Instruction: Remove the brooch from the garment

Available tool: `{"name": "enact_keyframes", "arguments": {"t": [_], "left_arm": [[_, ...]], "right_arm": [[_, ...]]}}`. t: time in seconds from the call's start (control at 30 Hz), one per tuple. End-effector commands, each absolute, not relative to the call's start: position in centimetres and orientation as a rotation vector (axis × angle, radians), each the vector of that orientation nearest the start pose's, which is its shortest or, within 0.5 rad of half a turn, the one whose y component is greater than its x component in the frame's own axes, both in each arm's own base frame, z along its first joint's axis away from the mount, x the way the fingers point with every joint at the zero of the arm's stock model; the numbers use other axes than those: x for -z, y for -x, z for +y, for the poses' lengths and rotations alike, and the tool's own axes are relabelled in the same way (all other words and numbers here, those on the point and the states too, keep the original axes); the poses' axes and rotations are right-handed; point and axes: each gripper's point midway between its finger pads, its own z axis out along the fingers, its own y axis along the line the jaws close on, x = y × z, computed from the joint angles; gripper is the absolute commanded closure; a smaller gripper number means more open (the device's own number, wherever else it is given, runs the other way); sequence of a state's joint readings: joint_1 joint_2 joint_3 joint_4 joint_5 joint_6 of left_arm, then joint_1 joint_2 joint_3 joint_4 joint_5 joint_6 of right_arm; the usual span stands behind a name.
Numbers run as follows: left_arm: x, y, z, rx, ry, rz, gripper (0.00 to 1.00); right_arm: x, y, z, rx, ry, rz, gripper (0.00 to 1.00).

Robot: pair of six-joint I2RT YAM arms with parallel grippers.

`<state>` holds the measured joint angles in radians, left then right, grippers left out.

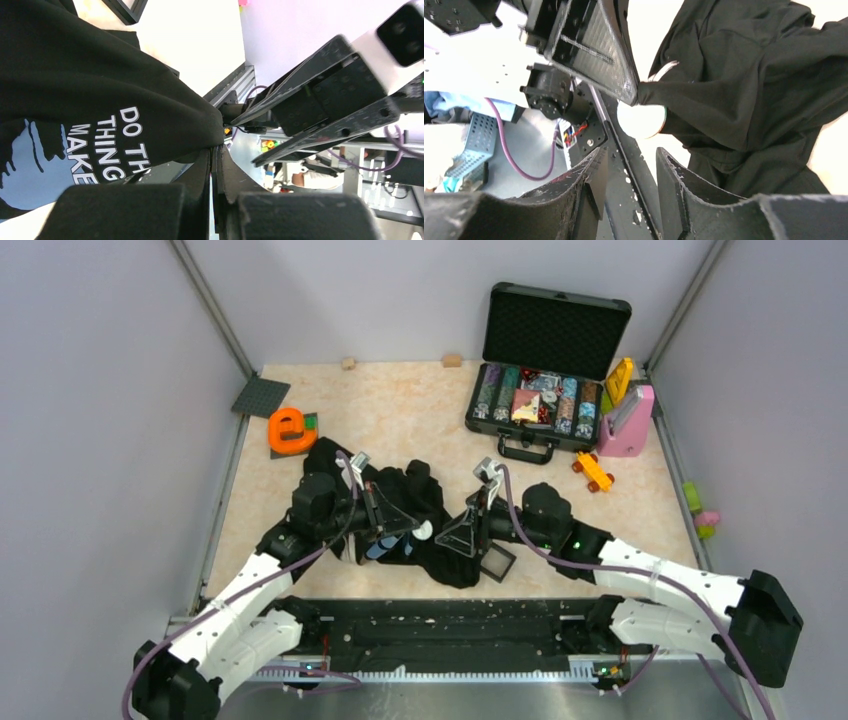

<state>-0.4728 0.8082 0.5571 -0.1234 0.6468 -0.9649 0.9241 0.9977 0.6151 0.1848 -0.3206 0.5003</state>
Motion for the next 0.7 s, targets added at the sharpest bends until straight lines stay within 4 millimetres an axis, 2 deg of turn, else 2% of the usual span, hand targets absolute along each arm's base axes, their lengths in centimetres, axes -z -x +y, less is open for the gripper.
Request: {"name": "enact_keyframes", "arguments": {"t": [0.0, 0.13, 0.2, 0.3, 0.43, 0.67], "left_arm": [[-22.4, -17.7, -24.4, 1.617, 0.144, 2.165, 1.0], [-22.7, -18.1, -24.4, 1.696, 0.263, 2.132, 1.0], [-22.1, -18.5, -24.2, 1.721, 0.387, 2.142, 1.0], [-21.7, -18.8, -24.0, 1.762, 0.54, 2.137, 1.0], [-21.3, -19.4, -23.3, 1.761, 0.724, 2.105, 1.0], [-21.4, -19.3, -22.9, 1.793, 0.866, 2.089, 1.0]], "right_arm": [[-23.1, -14.5, 32.5, -1.329, 0.735, 1.633, 0.59], [-23.4, -13.9, 31.1, -1.331, 0.703, 1.427, 0.62], [-23.8, -13.0, 30.2, -1.302, 0.738, 1.271, 0.63], [-24.5, -11.3, 29.4, -1.206, 0.848, 1.042, 0.7], [-23.8, -10.3, 30.7, -1.009, 1.105, 0.872, 0.77], [-24.0, -11.8, 32.4, -0.76, 1.25, 0.728, 0.79]]}}
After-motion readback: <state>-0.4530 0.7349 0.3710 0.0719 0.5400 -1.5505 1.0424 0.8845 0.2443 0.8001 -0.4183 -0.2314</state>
